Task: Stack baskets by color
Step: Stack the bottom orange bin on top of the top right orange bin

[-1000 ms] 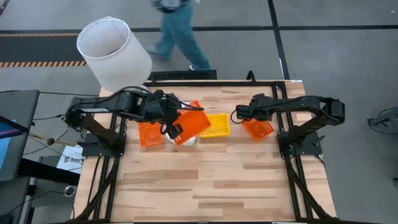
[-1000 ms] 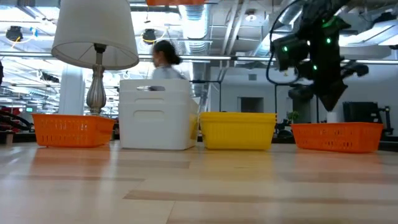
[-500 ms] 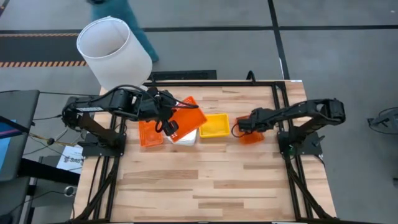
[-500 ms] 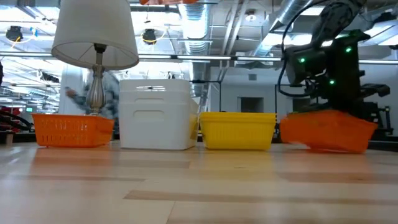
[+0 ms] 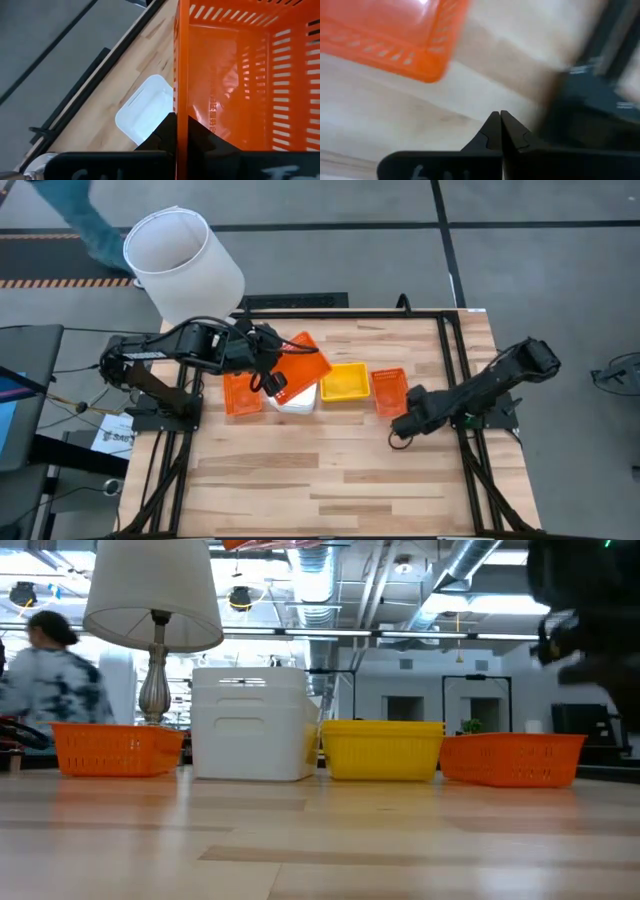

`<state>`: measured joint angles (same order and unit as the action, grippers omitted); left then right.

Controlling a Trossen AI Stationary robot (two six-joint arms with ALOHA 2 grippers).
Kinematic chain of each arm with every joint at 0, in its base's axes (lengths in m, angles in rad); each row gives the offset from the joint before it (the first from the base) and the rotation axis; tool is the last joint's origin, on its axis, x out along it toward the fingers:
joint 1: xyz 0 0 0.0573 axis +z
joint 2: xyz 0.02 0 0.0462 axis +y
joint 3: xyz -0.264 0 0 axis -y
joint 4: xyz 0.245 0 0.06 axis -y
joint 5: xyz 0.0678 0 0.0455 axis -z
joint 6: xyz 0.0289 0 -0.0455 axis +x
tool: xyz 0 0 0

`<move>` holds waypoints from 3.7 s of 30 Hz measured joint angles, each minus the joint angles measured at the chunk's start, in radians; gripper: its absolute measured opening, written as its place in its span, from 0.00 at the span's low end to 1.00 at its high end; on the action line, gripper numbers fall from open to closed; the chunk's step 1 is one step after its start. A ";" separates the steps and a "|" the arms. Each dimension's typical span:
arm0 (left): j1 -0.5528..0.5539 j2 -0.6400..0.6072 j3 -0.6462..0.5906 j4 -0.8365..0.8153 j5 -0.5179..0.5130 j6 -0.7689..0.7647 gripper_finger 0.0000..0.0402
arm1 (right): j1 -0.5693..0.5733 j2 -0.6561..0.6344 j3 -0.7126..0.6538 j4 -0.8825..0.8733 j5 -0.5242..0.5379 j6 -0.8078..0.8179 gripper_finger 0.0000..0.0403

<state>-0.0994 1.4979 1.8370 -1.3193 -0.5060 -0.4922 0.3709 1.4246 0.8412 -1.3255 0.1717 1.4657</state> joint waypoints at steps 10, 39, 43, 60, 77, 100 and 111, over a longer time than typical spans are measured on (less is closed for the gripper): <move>0.034 0.000 0.000 0.055 -0.004 -0.007 0.00 | -0.032 -0.100 0.251 -0.130 0.401 -0.030 0.01; 0.034 0.001 0.000 0.080 0.012 -0.028 0.00 | 0.045 0.010 0.234 0.223 -0.027 -0.288 0.02; 0.034 0.001 -0.001 0.084 0.011 -0.028 0.00 | 0.015 0.001 0.330 0.274 0.019 -0.434 0.01; 0.034 0.010 0.000 0.103 0.003 -0.011 0.00 | -0.195 0.003 0.260 0.181 0.201 -0.501 0.02; 0.034 0.010 0.000 0.101 0.002 0.009 0.00 | -0.080 0.003 0.057 0.493 -0.184 -0.317 0.01; 0.035 0.010 0.000 0.124 -0.030 0.022 0.00 | -0.221 0.001 0.401 -0.065 0.219 -0.412 0.01; 0.035 0.010 -0.001 0.124 -0.031 0.010 0.00 | -0.350 0.002 0.115 0.032 0.253 -0.379 0.01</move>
<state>-0.0643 1.5074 1.8363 -1.1950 -0.5369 -0.4820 0.0211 1.4265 0.9562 -1.2934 0.4247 1.0871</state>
